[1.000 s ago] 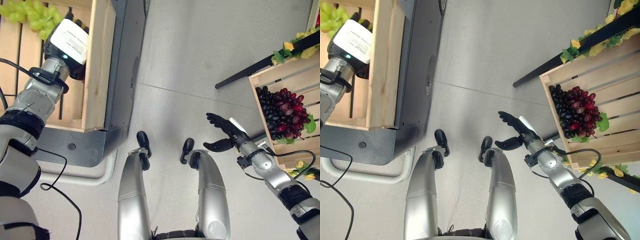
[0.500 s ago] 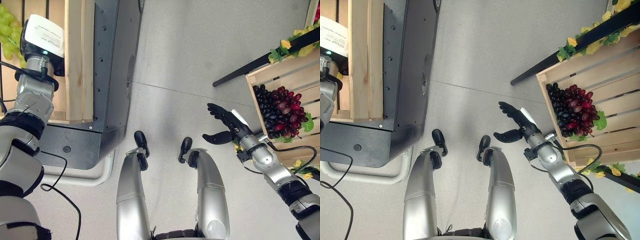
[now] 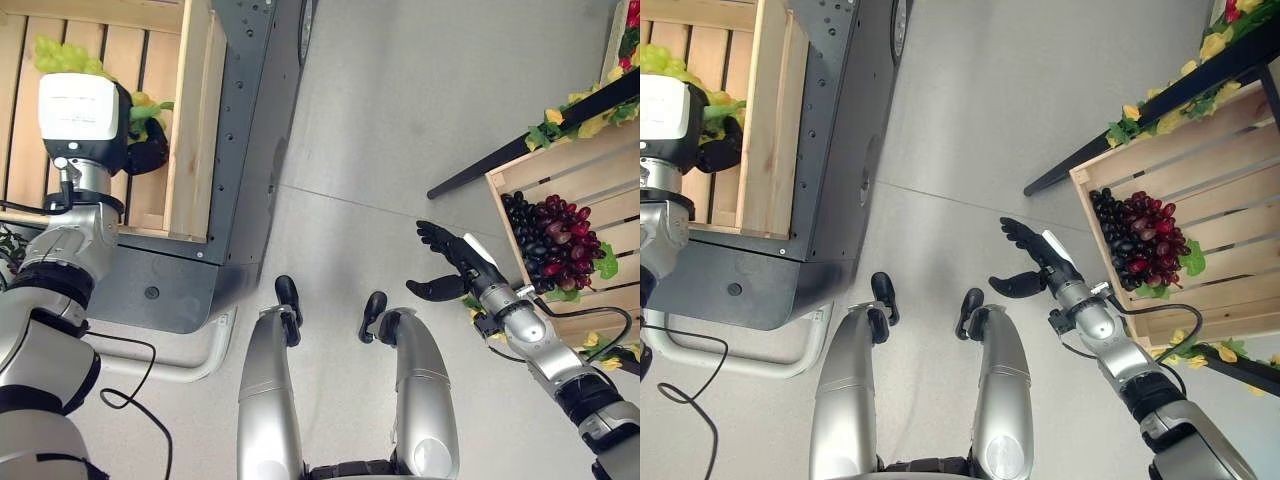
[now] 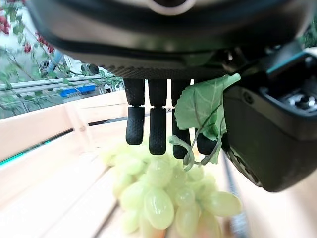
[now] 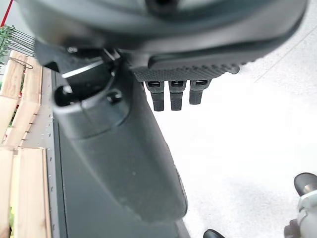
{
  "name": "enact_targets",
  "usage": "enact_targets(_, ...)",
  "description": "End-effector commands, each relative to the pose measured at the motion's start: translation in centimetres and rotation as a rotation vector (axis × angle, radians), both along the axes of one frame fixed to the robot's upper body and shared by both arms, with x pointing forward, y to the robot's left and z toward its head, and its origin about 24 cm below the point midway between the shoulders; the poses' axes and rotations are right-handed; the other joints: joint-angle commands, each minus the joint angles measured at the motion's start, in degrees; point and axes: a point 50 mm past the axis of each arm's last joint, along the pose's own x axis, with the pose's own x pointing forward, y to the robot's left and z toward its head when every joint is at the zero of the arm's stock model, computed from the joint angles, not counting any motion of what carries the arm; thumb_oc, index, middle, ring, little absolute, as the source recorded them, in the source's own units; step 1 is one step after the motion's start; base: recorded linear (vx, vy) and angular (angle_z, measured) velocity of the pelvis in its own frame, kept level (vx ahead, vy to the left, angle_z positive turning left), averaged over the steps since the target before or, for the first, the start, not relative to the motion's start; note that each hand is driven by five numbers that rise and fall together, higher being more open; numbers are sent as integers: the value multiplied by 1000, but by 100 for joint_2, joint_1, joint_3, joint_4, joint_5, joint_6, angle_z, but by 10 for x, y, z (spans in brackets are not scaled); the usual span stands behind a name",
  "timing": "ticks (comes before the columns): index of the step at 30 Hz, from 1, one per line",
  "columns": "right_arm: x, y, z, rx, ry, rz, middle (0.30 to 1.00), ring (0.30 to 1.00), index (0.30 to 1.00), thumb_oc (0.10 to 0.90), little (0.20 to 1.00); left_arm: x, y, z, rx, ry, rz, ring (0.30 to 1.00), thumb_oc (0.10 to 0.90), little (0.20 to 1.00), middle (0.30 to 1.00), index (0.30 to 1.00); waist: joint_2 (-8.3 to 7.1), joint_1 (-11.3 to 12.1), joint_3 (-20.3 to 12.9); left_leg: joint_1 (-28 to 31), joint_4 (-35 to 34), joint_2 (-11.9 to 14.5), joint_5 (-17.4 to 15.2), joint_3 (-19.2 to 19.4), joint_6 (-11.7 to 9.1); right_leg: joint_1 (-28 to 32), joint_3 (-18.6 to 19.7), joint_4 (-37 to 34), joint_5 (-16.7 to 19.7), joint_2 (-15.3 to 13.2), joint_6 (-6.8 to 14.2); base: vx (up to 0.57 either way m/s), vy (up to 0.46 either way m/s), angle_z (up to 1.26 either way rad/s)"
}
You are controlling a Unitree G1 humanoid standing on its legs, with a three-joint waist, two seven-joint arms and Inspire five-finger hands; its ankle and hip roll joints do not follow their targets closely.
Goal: Pick up the fruits from the basket on one side to the basket on the other side
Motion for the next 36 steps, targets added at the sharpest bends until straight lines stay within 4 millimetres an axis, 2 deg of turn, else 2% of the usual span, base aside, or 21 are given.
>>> enact_targets(1, 0, 6, 34, 97, -207, 6, 900, 900, 900, 800, 900, -6, -5, 36, -117, -243, -104, 300, 400, 300, 300, 300, -17, 176, -68, 1039, -335, -196, -1028, 360, -138, 434, 9, -254, 39, 233, 36, 5, -37, 3)
enact_targets(5, -1, 9, 27, 107, -186, 7, 900, 900, 900, 800, 900, -5, -19, 22, -193, -230, -200, 300, 400, 300, 300, 300, -33, 232, -68, 1326, -386, -221, -1049, 312, -123, 712, -12, -262, 39, 196, 61, 18, -44, 3)
enact_targets(9, -4, 11, 23, 116, -169, 6, 900, 900, 900, 800, 900, -8, -21, 9, -289, -232, -243, 300, 400, 300, 300, 300, -43, 270, -68, 1502, -402, -239, -1068, 278, -105, 864, -9, -227, 60, 165, 80, 11, -32, 4)
enact_targets(15, -10, 16, 13, 125, -147, 11, 900, 900, 900, 800, 900, -16, -18, -11, -513, -258, -280, 300, 400, 300, 300, 300, -24, 350, -68, 1808, -512, -264, -1073, 253, -79, 1125, -46, -259, 74, 96, 122, 14, -33, 5)
enact_targets(26, -15, 18, 3, 133, -113, 10, 900, 900, 900, 800, 900, -26, -18, -40, -698, -268, -287, 300, 400, 300, 300, 300, 42, 451, -68, 2341, -810, -353, -990, 213, -97, 1633, -114, -476, 84, 37, 142, 4, -15, 0)
enact_targets(31, -18, 22, 0, 146, -113, 16, 900, 900, 900, 800, 900, -31, -11, -47, -859, -331, -279, 300, 400, 300, 300, 300, 75, 478, -70, 2606, -1006, -384, -928, 224, -119, 1874, -142, -632, 106, 4, 176, 4, -13, 1)
enact_targets(36, -23, 24, -6, 150, -101, 22, 900, 900, 900, 800, 900, -36, -10, -53, -924, -359, -276, 300, 400, 300, 300, 300, 139, 497, -134, 2921, -1252, -438, -844, 229, -153, 2180, -188, -870, 118, -20, 195, 18, -14, 0)
